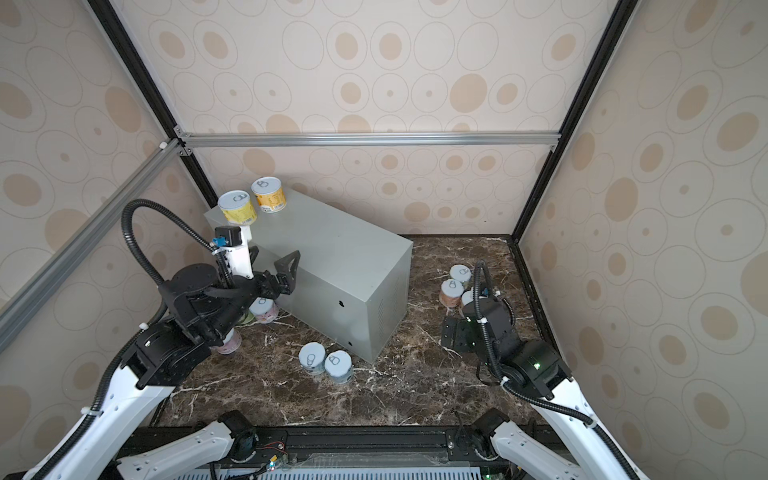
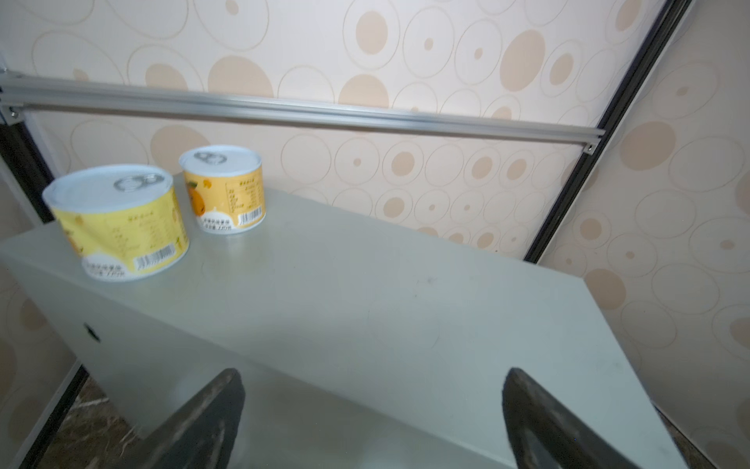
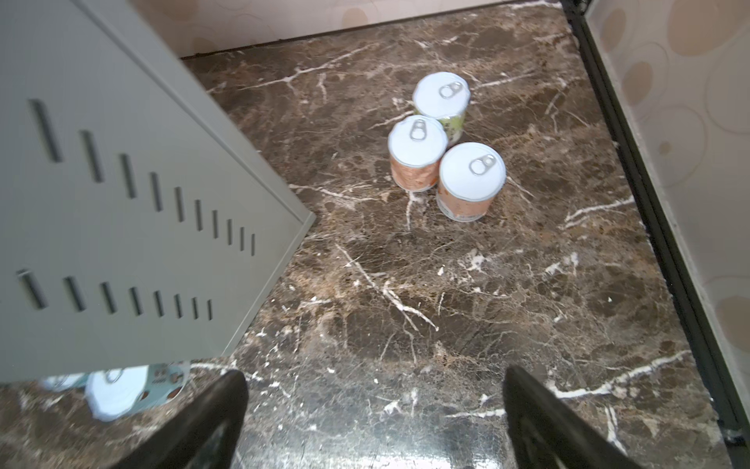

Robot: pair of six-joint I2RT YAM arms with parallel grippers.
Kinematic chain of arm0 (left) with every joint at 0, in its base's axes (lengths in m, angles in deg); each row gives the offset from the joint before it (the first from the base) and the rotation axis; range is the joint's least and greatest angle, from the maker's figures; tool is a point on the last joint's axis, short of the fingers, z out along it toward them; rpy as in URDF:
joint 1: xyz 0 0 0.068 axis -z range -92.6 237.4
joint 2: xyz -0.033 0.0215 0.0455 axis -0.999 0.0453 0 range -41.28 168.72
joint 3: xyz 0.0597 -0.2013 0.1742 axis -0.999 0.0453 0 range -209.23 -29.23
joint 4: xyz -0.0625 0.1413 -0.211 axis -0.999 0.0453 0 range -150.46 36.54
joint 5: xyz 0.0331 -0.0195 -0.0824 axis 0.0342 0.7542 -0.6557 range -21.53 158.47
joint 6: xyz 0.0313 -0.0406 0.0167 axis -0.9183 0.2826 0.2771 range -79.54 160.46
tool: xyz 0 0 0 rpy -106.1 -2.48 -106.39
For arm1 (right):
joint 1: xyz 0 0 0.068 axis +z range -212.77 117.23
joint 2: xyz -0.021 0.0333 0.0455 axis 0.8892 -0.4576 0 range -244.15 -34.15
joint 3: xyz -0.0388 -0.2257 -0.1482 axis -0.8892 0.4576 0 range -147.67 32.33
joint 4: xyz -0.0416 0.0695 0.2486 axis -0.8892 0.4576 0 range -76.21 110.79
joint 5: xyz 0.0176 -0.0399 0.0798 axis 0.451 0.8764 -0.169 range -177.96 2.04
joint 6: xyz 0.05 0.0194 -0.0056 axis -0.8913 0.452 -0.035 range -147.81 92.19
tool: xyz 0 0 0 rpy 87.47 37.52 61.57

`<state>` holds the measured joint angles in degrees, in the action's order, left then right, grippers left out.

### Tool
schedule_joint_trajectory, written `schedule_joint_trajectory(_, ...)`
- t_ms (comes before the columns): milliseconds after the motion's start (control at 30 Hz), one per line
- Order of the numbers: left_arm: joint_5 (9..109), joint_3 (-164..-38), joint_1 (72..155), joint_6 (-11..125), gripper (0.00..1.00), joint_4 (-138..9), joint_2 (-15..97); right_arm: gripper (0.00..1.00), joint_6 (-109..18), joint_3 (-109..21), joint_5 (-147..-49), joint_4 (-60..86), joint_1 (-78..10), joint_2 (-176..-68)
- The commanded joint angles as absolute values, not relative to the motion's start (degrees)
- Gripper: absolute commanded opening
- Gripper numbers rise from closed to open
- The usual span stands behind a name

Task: Place and organize the canned foods onto the counter
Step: 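Withdraw the left gripper down beside the cabinet while the right gripper retracts, then lower the right gripper over the orange-labelled can nearest it on the floor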

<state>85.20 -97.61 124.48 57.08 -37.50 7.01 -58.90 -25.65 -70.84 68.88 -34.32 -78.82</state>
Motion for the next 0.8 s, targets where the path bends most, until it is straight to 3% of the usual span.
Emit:
schedule_joint_trajectory(0,87.20,-92.33,124.71,60.77,0.99,-34.88,1.77,1.00,-61.02,-20.73,-78.14,62.70,-41.98,-79.98)
schedule_joint_trajectory(200,91.42,-83.39,124.68,63.35,0.99,-32.86,-4.96,1.00,-61.82,-13.19,-82.13,55.49,-51.94,-83.72)
schedule_joint_trajectory(767,86.23,-62.43,124.74,74.89,0.99,-42.28,-6.64,1.00,-59.22,-8.41,-83.22,43.51,-61.88,-97.08)
